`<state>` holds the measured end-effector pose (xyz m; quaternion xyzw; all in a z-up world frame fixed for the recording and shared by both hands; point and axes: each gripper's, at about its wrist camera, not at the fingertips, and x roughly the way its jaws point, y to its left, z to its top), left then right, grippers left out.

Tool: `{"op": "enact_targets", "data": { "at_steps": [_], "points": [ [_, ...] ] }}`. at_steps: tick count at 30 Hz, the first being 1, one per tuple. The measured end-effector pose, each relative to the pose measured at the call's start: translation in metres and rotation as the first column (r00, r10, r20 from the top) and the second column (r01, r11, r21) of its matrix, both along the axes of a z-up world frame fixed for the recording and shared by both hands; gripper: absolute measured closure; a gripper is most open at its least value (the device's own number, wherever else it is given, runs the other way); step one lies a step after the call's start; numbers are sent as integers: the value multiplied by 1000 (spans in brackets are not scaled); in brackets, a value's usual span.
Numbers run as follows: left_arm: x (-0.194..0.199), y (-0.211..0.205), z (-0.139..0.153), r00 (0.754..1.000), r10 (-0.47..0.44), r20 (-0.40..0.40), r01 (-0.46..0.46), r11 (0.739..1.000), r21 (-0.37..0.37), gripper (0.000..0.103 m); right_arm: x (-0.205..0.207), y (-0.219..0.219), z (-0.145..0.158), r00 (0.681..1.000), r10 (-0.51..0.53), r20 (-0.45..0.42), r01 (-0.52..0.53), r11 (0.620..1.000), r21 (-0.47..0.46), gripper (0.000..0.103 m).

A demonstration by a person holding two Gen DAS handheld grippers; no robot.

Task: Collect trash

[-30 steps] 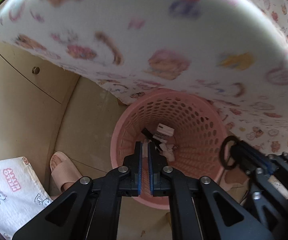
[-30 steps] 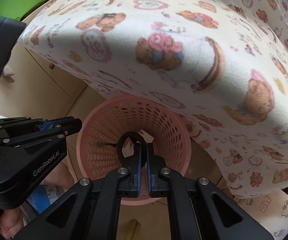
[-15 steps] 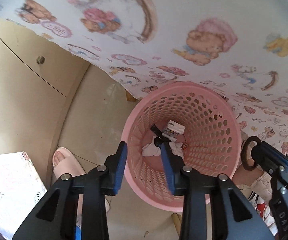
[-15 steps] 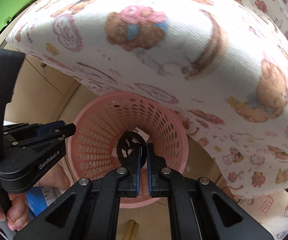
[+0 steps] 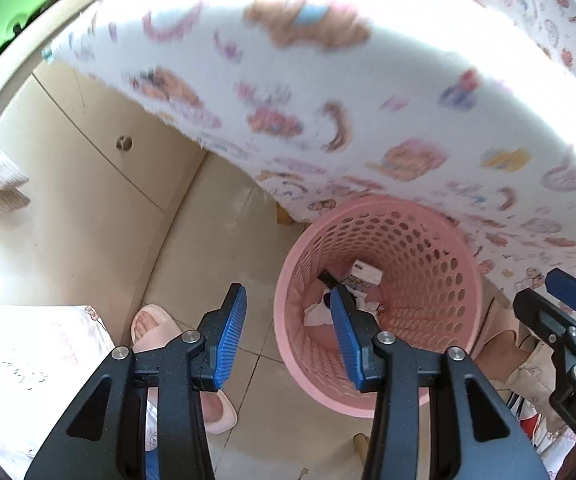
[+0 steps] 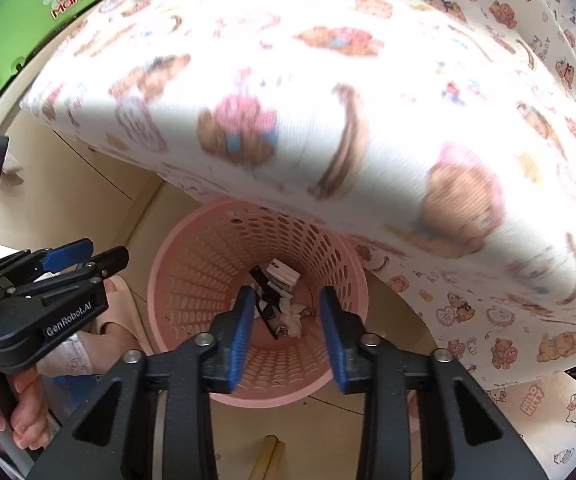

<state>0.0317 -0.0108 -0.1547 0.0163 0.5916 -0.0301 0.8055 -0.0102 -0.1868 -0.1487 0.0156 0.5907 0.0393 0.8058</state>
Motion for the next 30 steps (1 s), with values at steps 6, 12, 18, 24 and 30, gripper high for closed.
{"op": "enact_targets", "data": {
  "at_steps": [6, 12, 18, 24, 30],
  "points": [
    [-8, -3, 37, 995, -33, 93, 34, 999, -10, 59, -4, 1, 28, 998, 32, 63, -30, 999, -25, 52],
    [-18, 2, 76, 989, -27, 144, 31, 999, -23, 58, -19, -9, 67, 988, -8, 155, 7, 1000, 5, 47],
    [-12, 5, 127, 965, -43, 259, 50, 999, -22, 52, -28, -16, 109, 962, -53, 267, 59, 998, -16, 47],
    [5, 9, 169, 922, -41, 384, 40, 999, 10, 36, -25, -16, 149, 940, -64, 337, 77, 997, -27, 42],
    [-1, 20, 186, 858, 5, 513, 18, 999, -39, 12, -40, -26, 176, 891, -119, 439, 129, 992, 6, 15]
  ]
}}
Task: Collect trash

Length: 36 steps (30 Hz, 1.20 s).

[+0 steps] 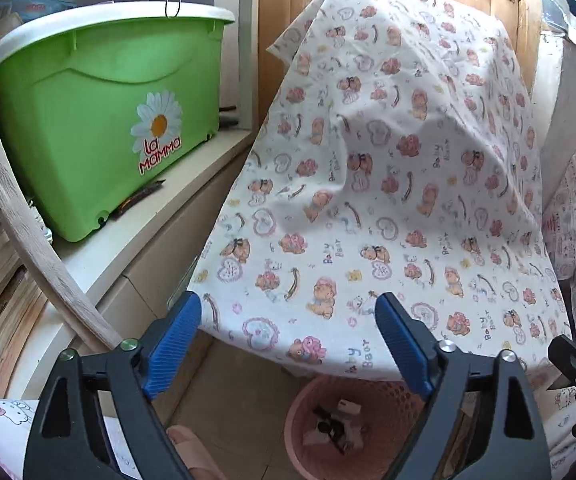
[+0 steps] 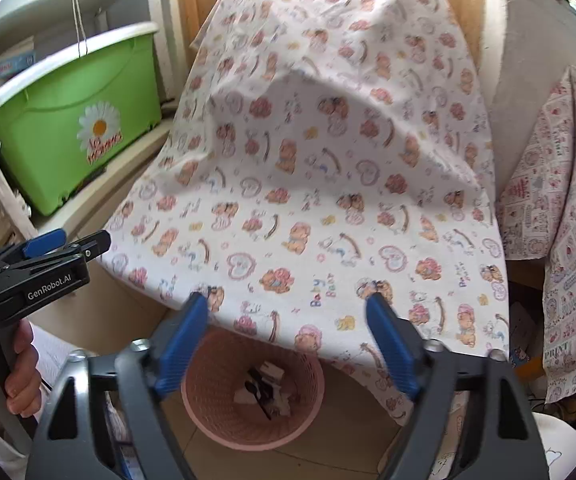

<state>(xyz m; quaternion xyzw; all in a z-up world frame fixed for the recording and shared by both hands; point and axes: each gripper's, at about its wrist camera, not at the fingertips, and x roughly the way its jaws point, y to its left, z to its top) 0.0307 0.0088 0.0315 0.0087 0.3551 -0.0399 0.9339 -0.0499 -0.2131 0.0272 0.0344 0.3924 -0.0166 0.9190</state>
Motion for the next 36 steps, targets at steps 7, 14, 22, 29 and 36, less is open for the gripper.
{"op": "enact_targets", "data": {
  "at_steps": [7, 14, 22, 29, 36],
  "points": [
    [-25, -7, -3, 994, -48, 93, 44, 998, 51, 1, -6, -1, -13, 997, 21, 71, -17, 998, -59, 15],
    [-39, -3, -7, 990, -7, 142, 2, 1000, 29, 1, -15, 1, -11, 988, -4, 155, 12, 999, -51, 0],
    [-33, -3, -16, 994, 24, 111, -28, 999, 35, 1, -11, 3, -19, 991, -18, 131, 27, 997, -66, 0],
    [-34, 0, -17, 993, 36, 109, -40, 999, 27, 1, -12, 3, -20, 991, -20, 132, 29, 998, -61, 0],
    [-34, 1, -16, 993, 37, 111, -40, 999, 26, 1, -13, 2, -20, 991, -19, 135, 27, 998, -57, 0]
  ]
}}
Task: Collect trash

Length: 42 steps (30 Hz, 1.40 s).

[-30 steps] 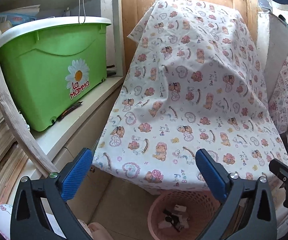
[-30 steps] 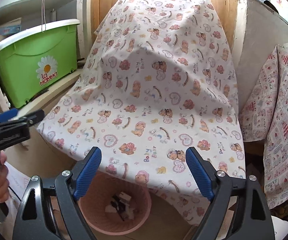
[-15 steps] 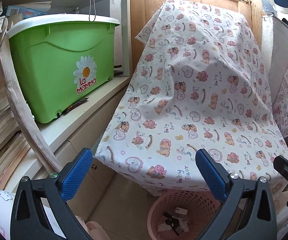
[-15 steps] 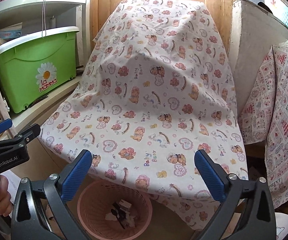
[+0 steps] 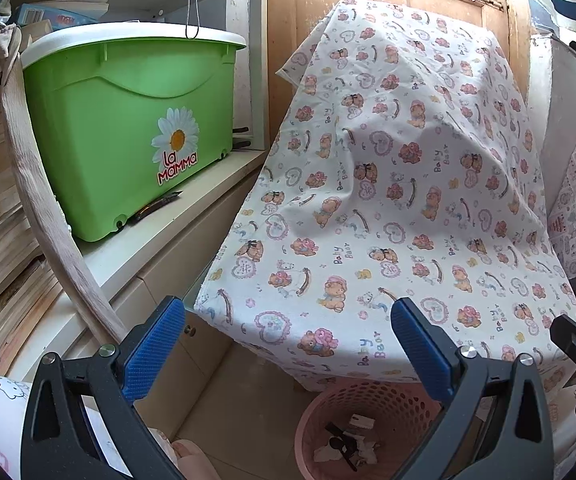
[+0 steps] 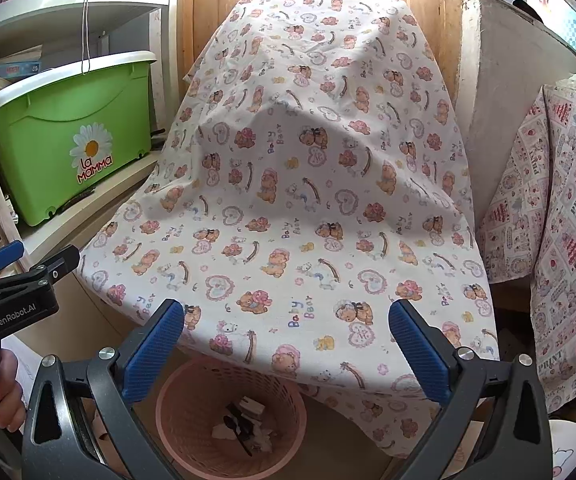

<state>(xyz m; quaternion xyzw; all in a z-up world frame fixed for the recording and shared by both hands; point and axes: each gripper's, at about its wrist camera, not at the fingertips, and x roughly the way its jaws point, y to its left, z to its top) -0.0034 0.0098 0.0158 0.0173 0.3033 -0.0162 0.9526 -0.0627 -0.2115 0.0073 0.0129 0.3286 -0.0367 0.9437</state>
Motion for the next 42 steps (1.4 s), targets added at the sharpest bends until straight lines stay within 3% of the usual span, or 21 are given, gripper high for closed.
{"op": "enact_targets", "data": {
  "at_steps": [42],
  "points": [
    [0, 1, 1, 1000, 7, 1, -7, 1000, -6, 1, 1, -4, -3, 1000, -1, -10, 1, 1000, 10, 0]
  ]
}}
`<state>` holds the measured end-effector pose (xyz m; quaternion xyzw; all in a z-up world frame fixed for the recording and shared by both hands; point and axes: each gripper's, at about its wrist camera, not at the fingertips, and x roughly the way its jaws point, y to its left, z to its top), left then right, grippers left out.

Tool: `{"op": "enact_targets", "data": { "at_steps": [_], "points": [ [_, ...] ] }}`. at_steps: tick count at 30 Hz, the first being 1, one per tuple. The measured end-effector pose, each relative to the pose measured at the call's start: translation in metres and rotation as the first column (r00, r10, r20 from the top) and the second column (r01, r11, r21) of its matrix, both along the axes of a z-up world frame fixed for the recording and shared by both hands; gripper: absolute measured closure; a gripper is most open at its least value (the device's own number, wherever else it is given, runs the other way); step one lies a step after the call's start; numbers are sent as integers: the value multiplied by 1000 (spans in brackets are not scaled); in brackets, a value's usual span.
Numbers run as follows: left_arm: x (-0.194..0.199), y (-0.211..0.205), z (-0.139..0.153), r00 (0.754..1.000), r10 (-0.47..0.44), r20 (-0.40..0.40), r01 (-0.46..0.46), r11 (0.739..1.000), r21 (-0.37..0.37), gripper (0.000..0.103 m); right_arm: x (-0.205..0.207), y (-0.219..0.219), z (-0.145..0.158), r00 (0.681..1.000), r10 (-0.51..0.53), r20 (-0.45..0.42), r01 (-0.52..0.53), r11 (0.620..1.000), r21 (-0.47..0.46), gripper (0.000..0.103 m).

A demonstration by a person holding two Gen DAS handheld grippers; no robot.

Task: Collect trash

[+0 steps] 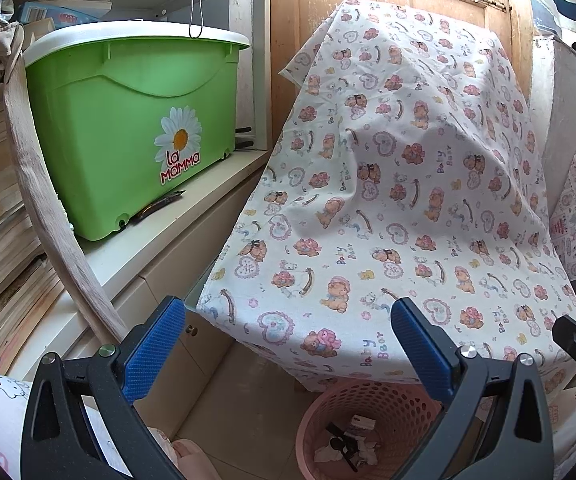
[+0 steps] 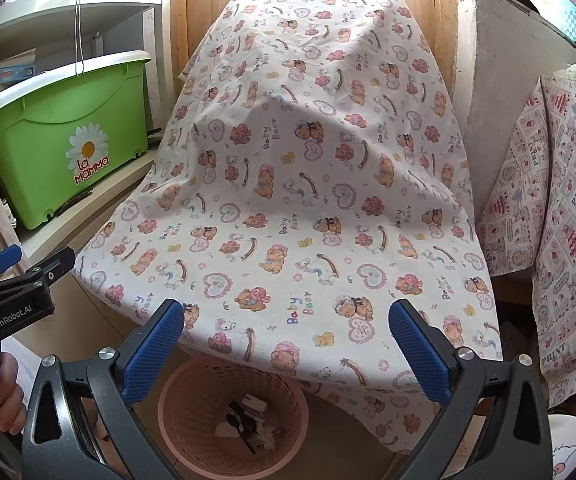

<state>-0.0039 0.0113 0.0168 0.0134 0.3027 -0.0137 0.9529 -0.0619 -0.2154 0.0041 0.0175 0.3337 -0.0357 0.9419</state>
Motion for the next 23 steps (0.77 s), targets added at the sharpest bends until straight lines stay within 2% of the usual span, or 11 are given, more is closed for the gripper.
{"op": "enact_targets", "data": {
  "at_steps": [23],
  "points": [
    [-3, -1, 2, 1000, -7, 15, 6, 1000, 19, 1, 0, -4, -3, 999, -32, -7, 32, 999, 10, 0]
  ]
}}
